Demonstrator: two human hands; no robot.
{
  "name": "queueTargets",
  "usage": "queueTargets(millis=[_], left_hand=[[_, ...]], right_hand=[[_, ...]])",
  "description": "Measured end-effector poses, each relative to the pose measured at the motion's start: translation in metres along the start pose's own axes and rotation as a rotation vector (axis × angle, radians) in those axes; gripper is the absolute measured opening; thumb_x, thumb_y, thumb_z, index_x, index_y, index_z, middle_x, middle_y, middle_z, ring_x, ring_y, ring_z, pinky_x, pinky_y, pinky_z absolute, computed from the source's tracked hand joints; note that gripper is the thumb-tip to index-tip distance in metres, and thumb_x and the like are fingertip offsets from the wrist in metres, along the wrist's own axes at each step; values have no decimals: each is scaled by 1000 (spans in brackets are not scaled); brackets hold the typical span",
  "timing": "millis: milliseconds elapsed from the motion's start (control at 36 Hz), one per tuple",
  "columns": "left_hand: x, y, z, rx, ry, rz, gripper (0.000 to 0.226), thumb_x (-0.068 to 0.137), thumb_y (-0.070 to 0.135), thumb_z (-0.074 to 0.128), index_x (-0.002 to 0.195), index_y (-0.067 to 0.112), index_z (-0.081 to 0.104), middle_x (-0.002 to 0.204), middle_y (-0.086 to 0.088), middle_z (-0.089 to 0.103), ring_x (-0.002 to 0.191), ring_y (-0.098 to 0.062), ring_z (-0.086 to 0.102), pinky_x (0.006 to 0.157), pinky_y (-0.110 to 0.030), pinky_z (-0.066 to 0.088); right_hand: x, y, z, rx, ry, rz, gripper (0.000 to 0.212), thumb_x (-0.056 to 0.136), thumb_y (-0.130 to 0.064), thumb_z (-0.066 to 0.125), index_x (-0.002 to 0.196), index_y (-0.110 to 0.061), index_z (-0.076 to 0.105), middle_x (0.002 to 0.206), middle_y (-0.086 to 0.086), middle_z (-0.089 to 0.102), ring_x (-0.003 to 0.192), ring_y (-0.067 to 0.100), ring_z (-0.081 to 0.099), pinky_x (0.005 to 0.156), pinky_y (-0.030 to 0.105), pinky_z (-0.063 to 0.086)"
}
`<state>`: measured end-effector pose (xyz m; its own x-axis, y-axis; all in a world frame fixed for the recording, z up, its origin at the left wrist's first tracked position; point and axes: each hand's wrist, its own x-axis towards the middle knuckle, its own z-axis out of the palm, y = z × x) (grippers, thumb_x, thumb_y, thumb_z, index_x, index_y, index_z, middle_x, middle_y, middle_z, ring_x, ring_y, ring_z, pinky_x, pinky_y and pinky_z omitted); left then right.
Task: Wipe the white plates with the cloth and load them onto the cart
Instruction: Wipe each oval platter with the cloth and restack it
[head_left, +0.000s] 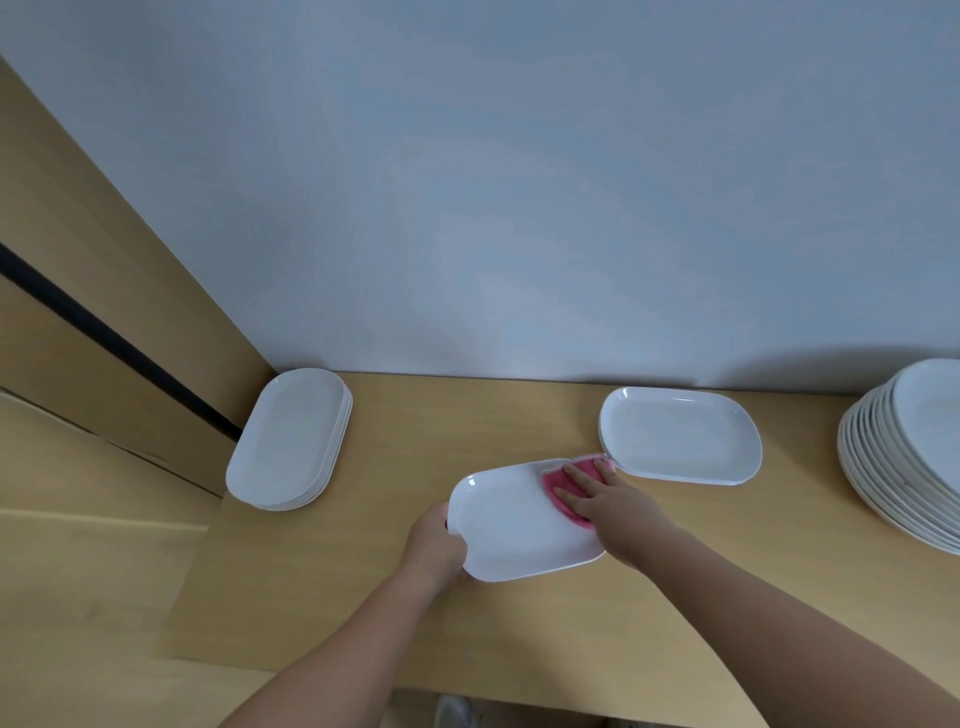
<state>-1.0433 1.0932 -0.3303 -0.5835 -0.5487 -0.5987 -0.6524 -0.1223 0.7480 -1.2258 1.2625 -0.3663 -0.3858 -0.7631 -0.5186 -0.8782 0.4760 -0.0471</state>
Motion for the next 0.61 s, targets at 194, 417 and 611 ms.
queueTargets(millis=[194, 417, 611], left_hand=[[-2, -9, -2, 37, 8, 22, 41, 56, 15, 35, 85, 8, 63, 78, -6, 63, 68, -24, 55, 59, -31, 47], [0, -18, -12, 80, 77, 51, 52, 81, 0, 41, 119, 35, 38, 102, 9, 59, 89, -5, 57, 57, -15, 42], [6, -28, -19, 118, -9, 60, 54, 78, -5, 41, 115, 32, 55, 110, 2, 58, 96, -11, 58, 77, -24, 51]], right_hand=[[11, -9, -18, -24, 92, -12, 61, 98, -7, 36, 153, -27, 20, 162, -5, 7, 143, 28, 19, 113, 37, 31], [-3, 1, -48, -16, 314, 0, 41, 93, -8, 43, 132, -19, 50, 149, -3, 32, 112, 24, 44, 89, 31, 44], [-19, -4, -53, 7, 306, -33, 40, 94, -11, 43, 132, -21, 52, 151, -5, 30, 113, 23, 44, 91, 30, 43]])
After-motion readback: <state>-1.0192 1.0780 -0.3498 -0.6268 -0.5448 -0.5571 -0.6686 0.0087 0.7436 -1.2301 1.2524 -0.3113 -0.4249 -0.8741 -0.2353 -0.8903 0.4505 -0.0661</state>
